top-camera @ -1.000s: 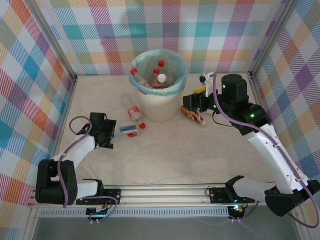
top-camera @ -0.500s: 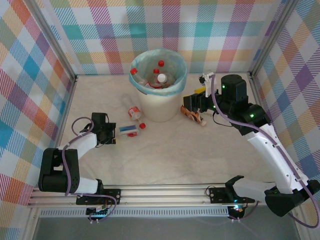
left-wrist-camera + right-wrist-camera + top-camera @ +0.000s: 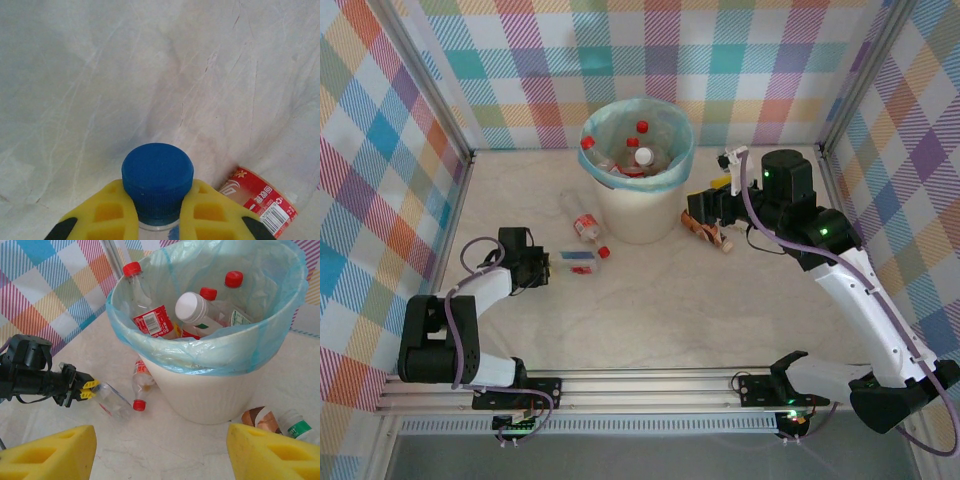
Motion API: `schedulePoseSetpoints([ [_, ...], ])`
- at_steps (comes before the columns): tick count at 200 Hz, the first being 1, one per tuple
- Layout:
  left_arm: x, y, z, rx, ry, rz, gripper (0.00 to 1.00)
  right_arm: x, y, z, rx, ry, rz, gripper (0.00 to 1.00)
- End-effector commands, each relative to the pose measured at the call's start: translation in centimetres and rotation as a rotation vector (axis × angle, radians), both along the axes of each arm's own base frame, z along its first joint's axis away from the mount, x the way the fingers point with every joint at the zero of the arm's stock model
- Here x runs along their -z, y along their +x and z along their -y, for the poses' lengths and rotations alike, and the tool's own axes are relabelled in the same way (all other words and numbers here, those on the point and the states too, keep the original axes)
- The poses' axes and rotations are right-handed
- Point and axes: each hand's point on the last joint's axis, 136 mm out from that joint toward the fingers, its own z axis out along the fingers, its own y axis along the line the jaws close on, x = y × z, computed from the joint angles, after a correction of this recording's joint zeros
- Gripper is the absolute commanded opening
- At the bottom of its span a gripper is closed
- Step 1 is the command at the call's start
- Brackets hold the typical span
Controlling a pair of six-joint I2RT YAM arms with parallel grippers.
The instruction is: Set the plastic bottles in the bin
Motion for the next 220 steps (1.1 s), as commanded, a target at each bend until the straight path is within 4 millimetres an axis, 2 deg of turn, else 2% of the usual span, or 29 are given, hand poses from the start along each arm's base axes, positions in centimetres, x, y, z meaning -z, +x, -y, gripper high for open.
schedulePoseSetpoints([
  [1,-0.1,-0.6,-0.8,-0.012,0.014,-0.002,0.09,-2.1,-0.5,0.3,-0.001,0.017,0.05,0.7],
  [26,-1.8,-0.7,-1.2,-0.007,0.045,0.036,0.06,-2.5,-0.6,0.2,-0.002,0.028,0.051,0.7],
  [47,-4.5,-1.1,-1.8,-0.004,0.1,0.096,0.0,-3.1,-0.9,0.0,-0.013,0.056,0.048,0.69],
  [67,-9.7,-1.6,-3.0,0.005,0.21,0.218,0.0,-3.8,-1.3,-0.5,-0.043,0.09,0.043,0.69],
  [72,-10.7,-2.3,-3.4,0.012,0.247,0.22,0.0,-4.0,-1.5,-0.7,-0.059,0.098,0.043,0.69],
  [90,-16.8,-3.2,-4.2,0.072,0.397,0.354,0.0,-4.7,-2.5,-2.0,-0.152,0.14,0.042,0.69],
  [103,-21.5,-3.6,-3.9,0.154,0.497,0.471,0.0,-5.3,-3.6,-3.3,-0.252,0.185,0.034,0.7],
  [118,-26.7,-4.0,-2.6,0.281,0.586,0.619,0.0,-5.8,-4.8,-4.8,-0.369,0.239,0.004,0.7],
  [135,-32.3,-5.0,0.2,0.462,0.659,0.813,0.0,-5.9,-5.7,-6.5,-0.474,0.28,-0.039,0.71],
  [157,-37.3,-7.2,3.4,0.661,0.725,0.986,0.0,-5.9,-6.8,-8.5,-0.554,0.275,-0.054,0.72],
  [182,-40.1,-9.2,6.1,0.813,0.734,1.114,0.0,-6.1,-8.2,-11.0,-0.642,0.265,-0.047,0.75],
  [220,-42.2,-11.3,9.6,0.954,0.664,1.277,0.0,-6.2,-10.0,-13.9,-0.722,0.251,-0.043,0.82],
])
